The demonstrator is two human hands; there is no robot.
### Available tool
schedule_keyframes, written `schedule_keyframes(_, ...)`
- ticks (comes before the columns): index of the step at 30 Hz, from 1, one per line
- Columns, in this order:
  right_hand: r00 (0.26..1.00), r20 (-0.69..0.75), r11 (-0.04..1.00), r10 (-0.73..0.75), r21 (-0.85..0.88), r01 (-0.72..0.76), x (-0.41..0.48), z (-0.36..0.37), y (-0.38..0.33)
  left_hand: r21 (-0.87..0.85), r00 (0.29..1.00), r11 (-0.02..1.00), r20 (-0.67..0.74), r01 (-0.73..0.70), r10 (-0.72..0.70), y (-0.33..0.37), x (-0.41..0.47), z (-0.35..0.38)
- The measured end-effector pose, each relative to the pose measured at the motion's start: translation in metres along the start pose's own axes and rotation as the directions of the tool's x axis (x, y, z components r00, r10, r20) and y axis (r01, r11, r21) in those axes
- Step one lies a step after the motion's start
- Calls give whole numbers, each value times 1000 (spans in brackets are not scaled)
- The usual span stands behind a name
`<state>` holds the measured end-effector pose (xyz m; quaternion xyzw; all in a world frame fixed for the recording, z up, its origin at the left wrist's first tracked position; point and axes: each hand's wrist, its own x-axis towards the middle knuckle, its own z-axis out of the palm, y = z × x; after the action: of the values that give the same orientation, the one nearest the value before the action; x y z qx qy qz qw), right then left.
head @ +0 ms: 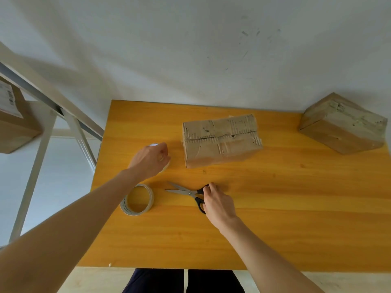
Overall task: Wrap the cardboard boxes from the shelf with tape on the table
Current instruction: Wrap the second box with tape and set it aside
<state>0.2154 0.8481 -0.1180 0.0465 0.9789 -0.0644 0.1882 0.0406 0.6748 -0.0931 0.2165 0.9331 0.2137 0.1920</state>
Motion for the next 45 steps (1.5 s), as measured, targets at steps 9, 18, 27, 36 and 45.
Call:
schedule_keyframes(9, 999, -45, 998, 0, -59, -3, 1, 3, -2, 66, 992, 998, -127, -12, 21, -3, 1, 11)
schedule_keyframes(18, 882, -395, 965, -258, -68, 252, 6, -22, 5, 98, 996, 993, -66, 66, -59, -9, 5, 9)
schedule_keyframes(27, 721, -632, 932, -285, -6, 363, 45, -80, 17, 138, 990, 980, -13, 141, -141, -4, -2, 8)
schedule_keyframes(36, 933, -274, 972, -233, -50, 228, 76, -110, 36, -168, 866, 968, -494, -187, 82, 103, -10, 1)
schedule_keyframes(45, 959, -185, 977, -213, -50, 207, 80, -108, 55, 249, 967, 961, -194, -117, 168, 106, 22, 28)
